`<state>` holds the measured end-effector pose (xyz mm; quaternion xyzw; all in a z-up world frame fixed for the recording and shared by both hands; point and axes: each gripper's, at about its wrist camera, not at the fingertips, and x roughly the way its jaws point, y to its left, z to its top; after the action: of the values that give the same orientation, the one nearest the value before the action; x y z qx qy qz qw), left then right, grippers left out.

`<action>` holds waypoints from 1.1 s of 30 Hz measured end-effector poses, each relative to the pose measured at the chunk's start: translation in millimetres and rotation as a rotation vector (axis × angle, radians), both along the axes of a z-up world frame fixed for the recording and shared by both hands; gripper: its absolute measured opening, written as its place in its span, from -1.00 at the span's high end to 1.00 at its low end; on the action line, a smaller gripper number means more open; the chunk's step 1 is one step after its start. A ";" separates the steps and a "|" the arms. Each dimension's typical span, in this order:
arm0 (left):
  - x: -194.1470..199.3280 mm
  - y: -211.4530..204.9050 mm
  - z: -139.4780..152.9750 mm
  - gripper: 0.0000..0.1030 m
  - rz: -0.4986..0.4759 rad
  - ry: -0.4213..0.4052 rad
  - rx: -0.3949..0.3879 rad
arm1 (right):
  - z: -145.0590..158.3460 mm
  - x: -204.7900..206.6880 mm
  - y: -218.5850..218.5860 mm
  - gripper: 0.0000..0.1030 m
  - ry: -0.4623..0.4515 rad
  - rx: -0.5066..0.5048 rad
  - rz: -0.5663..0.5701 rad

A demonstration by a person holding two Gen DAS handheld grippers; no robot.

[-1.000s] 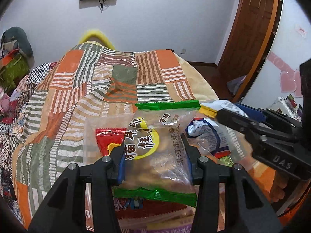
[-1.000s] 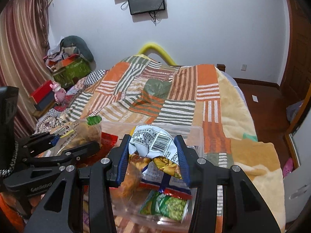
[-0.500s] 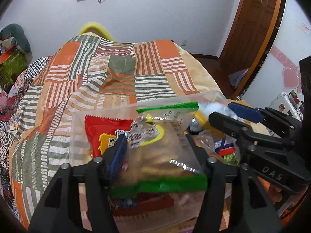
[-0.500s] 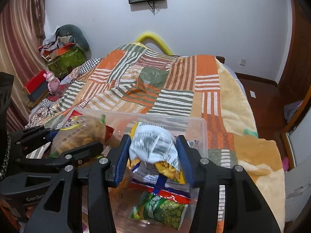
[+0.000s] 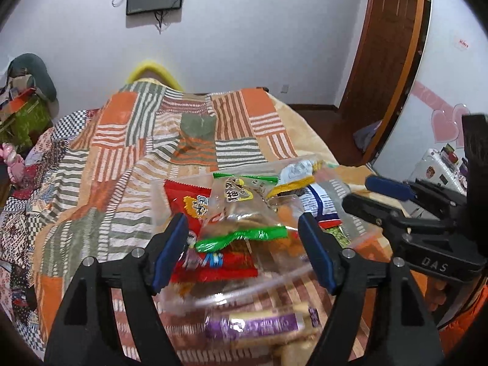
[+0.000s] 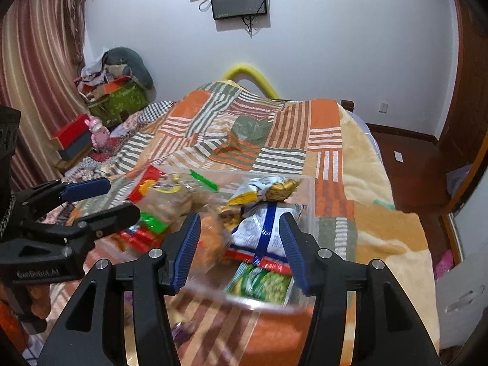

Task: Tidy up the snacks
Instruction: 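Lower the biscuit bag with the left tool while the right tool lowers the white bag into the box, then grasp the purple-label cake roll with the left tool while the right tool grasps the wrapped bread loaf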

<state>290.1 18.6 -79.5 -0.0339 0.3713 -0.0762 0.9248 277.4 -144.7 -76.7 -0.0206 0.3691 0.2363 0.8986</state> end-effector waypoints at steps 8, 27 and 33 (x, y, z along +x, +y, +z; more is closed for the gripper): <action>-53.0 15.0 10.1 -0.61 0.031 -0.021 0.018 | 0.3 -44.5 9.2 -0.06 0.011 0.013 0.053; -139.3 69.0 -70.1 -0.66 0.110 0.153 0.050 | -76.2 -84.4 71.4 -0.75 0.193 -0.081 0.085; -137.7 60.8 -75.0 -0.66 0.070 0.156 0.032 | -87.1 -90.2 59.7 -0.74 0.216 -0.089 0.083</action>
<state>152.4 79.4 -154.5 -0.0381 0.4420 -0.0350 0.8955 187.2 -84.9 -163.8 -0.0502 0.4728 0.2573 0.8413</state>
